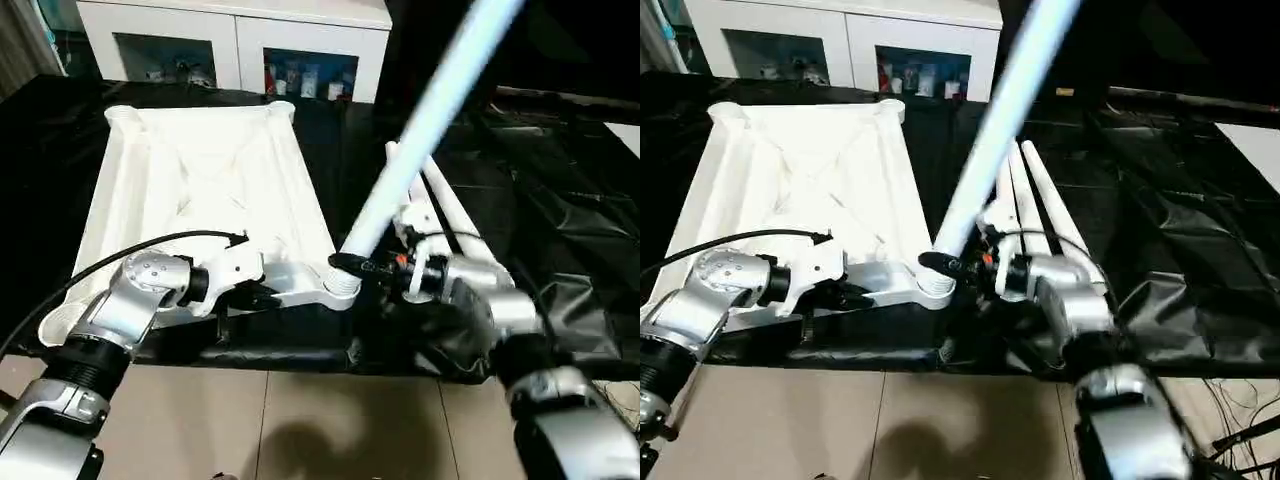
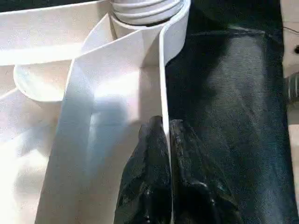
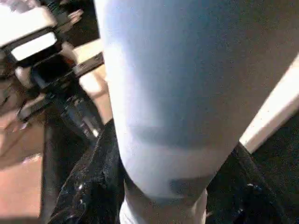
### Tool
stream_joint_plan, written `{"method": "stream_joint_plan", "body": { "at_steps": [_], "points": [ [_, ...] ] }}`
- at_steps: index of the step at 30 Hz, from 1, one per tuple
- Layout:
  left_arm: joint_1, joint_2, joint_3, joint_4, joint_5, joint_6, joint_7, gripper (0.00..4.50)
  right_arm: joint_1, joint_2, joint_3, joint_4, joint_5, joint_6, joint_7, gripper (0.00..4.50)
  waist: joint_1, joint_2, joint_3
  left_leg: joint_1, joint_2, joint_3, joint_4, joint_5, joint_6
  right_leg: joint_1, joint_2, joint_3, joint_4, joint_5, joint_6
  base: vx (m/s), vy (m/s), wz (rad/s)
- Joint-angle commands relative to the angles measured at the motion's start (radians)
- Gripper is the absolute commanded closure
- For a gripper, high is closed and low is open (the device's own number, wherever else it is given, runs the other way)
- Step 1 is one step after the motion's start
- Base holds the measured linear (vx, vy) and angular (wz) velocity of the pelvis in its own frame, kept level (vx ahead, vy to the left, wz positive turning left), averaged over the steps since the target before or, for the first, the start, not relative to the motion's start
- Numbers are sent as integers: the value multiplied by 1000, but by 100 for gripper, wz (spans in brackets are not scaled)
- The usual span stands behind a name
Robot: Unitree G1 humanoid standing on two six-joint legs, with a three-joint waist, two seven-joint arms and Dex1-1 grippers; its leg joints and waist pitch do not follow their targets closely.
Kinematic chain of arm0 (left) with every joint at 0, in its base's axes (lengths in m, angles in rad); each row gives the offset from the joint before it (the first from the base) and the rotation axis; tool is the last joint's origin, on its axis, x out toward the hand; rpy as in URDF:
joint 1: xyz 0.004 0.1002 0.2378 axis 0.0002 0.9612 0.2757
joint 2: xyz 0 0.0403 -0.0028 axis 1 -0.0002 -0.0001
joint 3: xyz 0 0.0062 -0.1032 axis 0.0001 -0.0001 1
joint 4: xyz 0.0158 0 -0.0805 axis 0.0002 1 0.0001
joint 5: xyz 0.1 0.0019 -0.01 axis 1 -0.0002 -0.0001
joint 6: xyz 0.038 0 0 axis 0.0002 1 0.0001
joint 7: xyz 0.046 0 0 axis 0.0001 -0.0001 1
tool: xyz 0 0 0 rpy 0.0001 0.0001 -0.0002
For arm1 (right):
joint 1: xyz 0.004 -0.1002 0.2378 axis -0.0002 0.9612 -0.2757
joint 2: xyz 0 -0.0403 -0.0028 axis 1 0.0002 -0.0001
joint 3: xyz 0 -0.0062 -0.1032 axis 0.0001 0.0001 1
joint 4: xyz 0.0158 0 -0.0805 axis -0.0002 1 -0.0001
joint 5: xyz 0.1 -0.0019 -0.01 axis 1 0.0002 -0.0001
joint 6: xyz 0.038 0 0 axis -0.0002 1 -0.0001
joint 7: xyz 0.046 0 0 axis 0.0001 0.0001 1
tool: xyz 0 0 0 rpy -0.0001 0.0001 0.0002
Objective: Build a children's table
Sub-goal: Insert table leg to table base
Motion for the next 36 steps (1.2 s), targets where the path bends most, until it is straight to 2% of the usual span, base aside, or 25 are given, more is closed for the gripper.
{"method": "stream_joint_plan", "body": {
  "at_steps": [1,6,16,20,25,31,33,36],
  "points": [
    [-21,-2,-17,3,6,-20,-8,450,5,-5,40,33,-36,19,41,262,6,9,-67,3,27,2,-52,-29,97,58,-75,52,-52,159,-284,0,0,0],
    [-38,-7,-29,16,18,-19,-12,450,-44,-9,82,80,-75,8,86,262,10,7,-65,5,29,2,-54,-62,81,54,-76,51,-56,96,-281,0,0,0],
    [-55,-21,-36,34,40,-16,7,450,-79,13,101,118,-95,-6,110,262,13,4,-61,6,31,1,-57,-104,51,50,-79,53,-62,10,-261,0,0,0],
    [-57,-22,-37,39,38,-18,6,450,-86,18,74,182,-101,-28,57,262,14,7,-64,7,30,1,-56,-80,52,50,-77,54,-57,69,-271,0,0,0],
    [-52,-16,-38,37,40,-19,-6,450,-102,1,47,227,-98,-45,21,262,14,8,-64,8,31,1,-58,-105,41,51,-77,53,-59,58,-272,0,0,0],
    [-49,-13,-38,36,44,-20,-13,450,-123,-27,63,226,-107,-11,88,262,16,8,-67,5,31,1,-55,-87,52,54,-75,51,-54,97,-278,0,0,0],
    [-50,-13,-40,37,44,-19,-14,450,-122,-35,83,239,-131,-12,110,262,17,6,-66,5,30,2,-55,-94,56,54,-75,51,-55,88,-279,0,0,0],
    [-51,-12,-41,38,45,-19,-14,450,-124,-36,85,249,-138,-15,108,262,17,8,-64,6,32,1,-57,-112,47,52,-78,51,-60,46,-276,0,0,0]
  ]
}}
